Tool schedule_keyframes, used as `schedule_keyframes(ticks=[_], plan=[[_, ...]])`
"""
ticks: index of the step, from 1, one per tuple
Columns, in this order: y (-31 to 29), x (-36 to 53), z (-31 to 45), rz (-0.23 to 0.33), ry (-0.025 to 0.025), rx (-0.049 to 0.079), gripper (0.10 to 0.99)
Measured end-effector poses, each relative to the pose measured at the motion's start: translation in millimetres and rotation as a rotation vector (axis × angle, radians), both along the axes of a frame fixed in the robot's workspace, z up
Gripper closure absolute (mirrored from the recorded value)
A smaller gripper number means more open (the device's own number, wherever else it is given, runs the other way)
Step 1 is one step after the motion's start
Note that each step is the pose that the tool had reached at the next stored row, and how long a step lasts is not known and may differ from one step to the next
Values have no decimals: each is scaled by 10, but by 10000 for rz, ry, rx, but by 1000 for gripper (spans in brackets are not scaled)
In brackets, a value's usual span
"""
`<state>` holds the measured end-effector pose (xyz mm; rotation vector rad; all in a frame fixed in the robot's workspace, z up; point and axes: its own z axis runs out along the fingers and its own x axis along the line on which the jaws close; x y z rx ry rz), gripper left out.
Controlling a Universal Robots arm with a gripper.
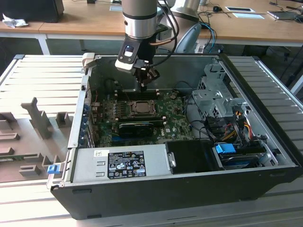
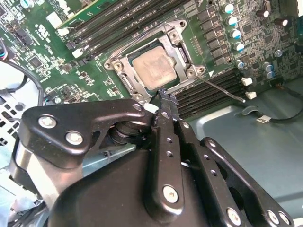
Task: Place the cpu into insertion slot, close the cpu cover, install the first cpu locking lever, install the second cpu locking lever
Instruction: 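Install the first cpu locking lever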
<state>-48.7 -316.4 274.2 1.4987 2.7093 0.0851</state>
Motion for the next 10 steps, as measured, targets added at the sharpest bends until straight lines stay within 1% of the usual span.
schedule_keyframes(ticks=[3,10], plan=[[0,0,0,375,0,0,980],[0,0,0,890,0,0,980]])
